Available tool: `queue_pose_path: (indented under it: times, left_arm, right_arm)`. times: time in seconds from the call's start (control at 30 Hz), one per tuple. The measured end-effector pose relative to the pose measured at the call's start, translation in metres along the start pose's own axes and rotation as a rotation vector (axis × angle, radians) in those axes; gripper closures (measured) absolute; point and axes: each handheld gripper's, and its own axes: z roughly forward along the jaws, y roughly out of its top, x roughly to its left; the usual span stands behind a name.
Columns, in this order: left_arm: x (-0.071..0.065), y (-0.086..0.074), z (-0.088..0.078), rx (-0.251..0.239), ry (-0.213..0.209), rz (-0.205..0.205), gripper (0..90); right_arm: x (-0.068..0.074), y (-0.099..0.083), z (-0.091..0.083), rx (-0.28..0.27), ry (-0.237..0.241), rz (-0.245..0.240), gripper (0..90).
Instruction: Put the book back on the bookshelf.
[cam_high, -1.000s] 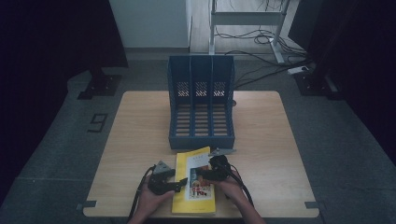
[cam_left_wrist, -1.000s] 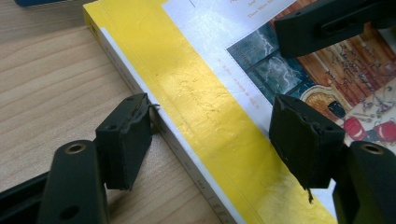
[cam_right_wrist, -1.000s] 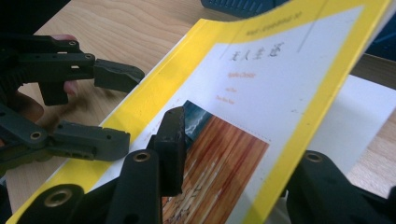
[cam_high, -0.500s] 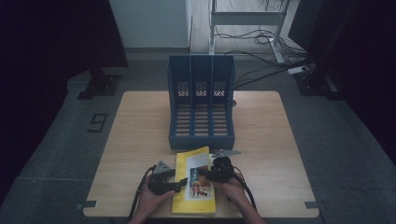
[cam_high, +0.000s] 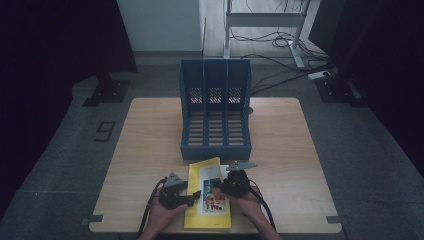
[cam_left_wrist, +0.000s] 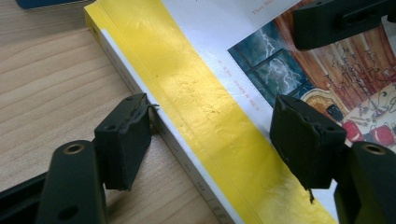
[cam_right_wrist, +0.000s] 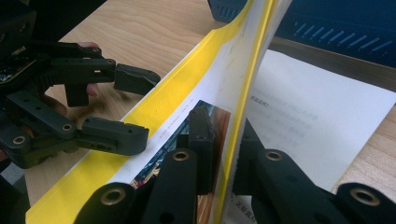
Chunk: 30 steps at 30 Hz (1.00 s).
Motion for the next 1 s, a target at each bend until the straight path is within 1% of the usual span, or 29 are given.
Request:
queue_pose_path:
  times: [0.23, 0.27, 0.4, 0.6, 0.63, 0.67, 0.73, 0.87, 0.9, 1.0]
  left_arm:
    - [0.001, 0.000, -0.001, 0.000, -0.005, 0.001, 28.1]
    - [0.002, 0.000, -0.001, 0.001, -0.006, 0.001, 27.3]
    - [0.009, 0.000, -0.003, -0.006, -0.017, -0.027, 27.4]
    - [0.011, 0.000, -0.004, -0.010, -0.032, -0.042, 27.1]
    - [0.011, 0.000, -0.005, -0.010, -0.039, -0.048, 27.1]
    - [0.012, 0.000, -0.005, -0.013, -0.057, -0.062, 27.0]
    - [0.014, 0.000, -0.005, -0.017, -0.069, -0.071, 26.9]
    - [0.015, 0.001, -0.006, -0.026, -0.076, -0.081, 26.9]
    - [0.016, 0.001, -0.007, -0.036, -0.089, -0.091, 26.9]
    - [0.017, 0.001, -0.008, -0.041, -0.098, -0.099, 26.9]
  right_arm:
    - [0.002, -0.001, 0.000, -0.017, -0.005, -0.024, 83.2]
    - [0.003, -0.001, -0.001, -0.025, -0.007, -0.031, 83.6]
    - [0.004, -0.002, -0.002, -0.038, -0.004, -0.031, 84.3]
    - [0.006, -0.001, -0.005, -0.059, 0.001, -0.030, 85.0]
    - [0.006, -0.001, -0.005, -0.059, 0.001, -0.030, 85.0]
    - [0.007, -0.001, -0.007, -0.067, 0.004, -0.028, 85.2]
    - [0.007, -0.001, -0.008, -0.071, 0.006, -0.026, 85.5]
    - [0.009, 0.001, -0.013, -0.083, 0.016, -0.024, 86.3]
    - [0.009, 0.002, -0.015, -0.087, 0.017, -0.024, 86.4]
    - [0.011, 0.002, -0.017, -0.095, 0.015, -0.028, 86.4]
